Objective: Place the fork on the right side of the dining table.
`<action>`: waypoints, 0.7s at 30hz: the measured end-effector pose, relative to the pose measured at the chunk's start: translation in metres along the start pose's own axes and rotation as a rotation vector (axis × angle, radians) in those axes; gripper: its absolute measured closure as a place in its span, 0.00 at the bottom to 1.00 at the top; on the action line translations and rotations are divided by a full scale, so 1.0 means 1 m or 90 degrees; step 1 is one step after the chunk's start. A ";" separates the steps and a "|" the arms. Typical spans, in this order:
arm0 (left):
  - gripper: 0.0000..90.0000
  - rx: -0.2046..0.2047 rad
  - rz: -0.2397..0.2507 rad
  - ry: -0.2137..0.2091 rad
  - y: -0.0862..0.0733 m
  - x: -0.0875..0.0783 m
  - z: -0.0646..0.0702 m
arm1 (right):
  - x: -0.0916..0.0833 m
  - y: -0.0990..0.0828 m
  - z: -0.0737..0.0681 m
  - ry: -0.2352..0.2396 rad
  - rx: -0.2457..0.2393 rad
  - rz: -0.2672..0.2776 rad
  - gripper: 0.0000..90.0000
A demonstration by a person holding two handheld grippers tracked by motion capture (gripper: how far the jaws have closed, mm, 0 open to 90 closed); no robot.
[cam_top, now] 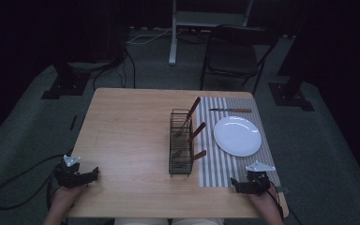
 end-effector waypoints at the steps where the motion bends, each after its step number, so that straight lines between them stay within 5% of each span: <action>1: 0.00 0.000 0.000 0.000 0.000 0.000 0.000 | 0.000 0.000 0.000 0.001 0.000 -0.001 0.13; 21: 0.00 0.001 0.000 0.000 0.000 0.000 0.000 | 0.000 0.002 0.000 -0.008 0.003 -0.040 0.14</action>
Point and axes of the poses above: each handheld gripper's, and its own axes: x roughly forward along the jaws, y roughly out of its top, z roughly to its right, the point moved 10 cm from there along x, roughly forward along the jaws, and after that the axes turned 3 degrees about x, right-handed, at the moved point
